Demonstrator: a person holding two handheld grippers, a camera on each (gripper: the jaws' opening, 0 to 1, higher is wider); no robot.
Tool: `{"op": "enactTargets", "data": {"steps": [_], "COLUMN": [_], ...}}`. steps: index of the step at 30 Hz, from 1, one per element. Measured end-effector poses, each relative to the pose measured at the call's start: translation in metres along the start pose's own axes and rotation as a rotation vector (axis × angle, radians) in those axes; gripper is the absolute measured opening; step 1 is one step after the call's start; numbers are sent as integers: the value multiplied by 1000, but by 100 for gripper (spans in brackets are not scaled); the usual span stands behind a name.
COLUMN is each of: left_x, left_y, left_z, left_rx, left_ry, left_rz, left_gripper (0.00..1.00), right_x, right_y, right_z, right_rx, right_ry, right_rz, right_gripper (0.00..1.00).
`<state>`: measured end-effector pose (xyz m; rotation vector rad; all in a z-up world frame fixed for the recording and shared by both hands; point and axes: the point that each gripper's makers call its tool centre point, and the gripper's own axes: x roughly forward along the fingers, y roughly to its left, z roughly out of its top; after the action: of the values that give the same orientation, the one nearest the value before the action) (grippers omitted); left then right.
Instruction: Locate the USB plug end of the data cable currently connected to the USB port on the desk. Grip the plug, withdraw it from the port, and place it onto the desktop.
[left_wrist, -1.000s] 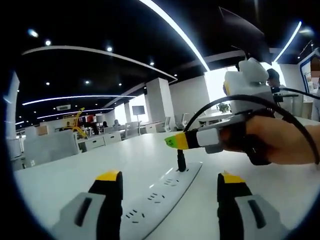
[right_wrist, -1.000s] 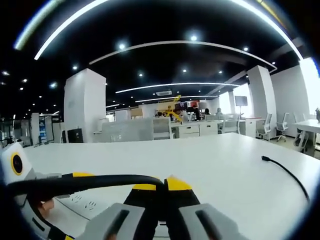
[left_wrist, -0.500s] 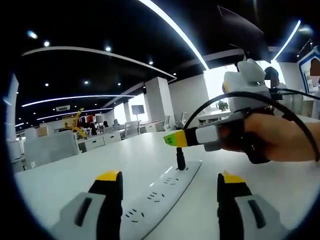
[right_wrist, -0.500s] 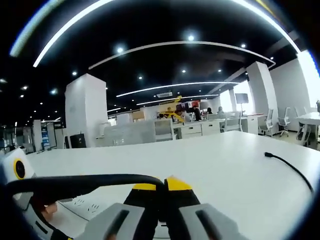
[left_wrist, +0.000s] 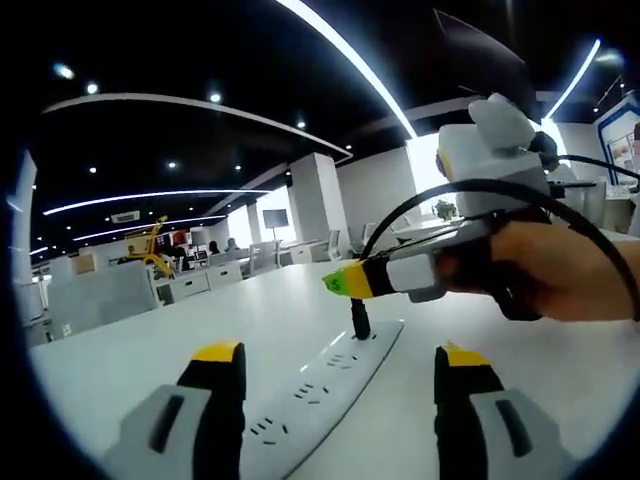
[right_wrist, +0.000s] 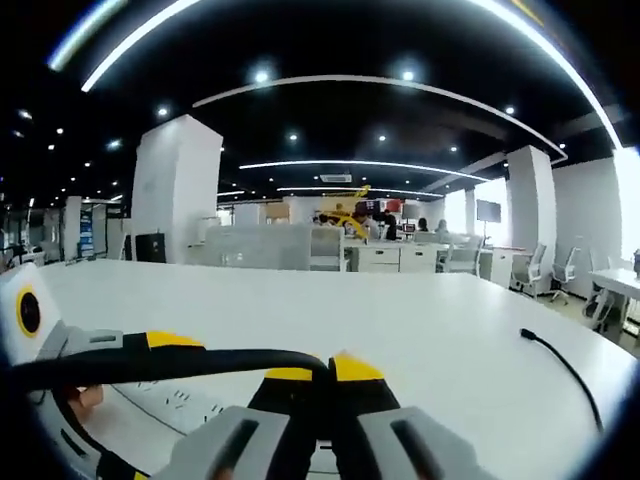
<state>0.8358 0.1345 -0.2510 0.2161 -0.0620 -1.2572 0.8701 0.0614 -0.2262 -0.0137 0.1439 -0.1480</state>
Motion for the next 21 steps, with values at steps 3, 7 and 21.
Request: {"op": "enactTargets", "data": {"steps": [3, 7, 21], "left_x": [0, 0, 1], "left_y": [0, 1, 2], "left_z": [0, -1, 1], "left_rx": [1, 4, 1], "left_ry": [1, 4, -6], "left_rz": [1, 1, -5], "left_gripper": [77, 77, 77], "right_x": [-1, -3, 1], "right_y": [-6, -13, -14], "right_z": [0, -1, -1], "right_rx": [100, 344, 305], "right_ry": [-28, -96, -67], "right_rz": [8, 51, 39], "right_gripper": [5, 5, 5]}}
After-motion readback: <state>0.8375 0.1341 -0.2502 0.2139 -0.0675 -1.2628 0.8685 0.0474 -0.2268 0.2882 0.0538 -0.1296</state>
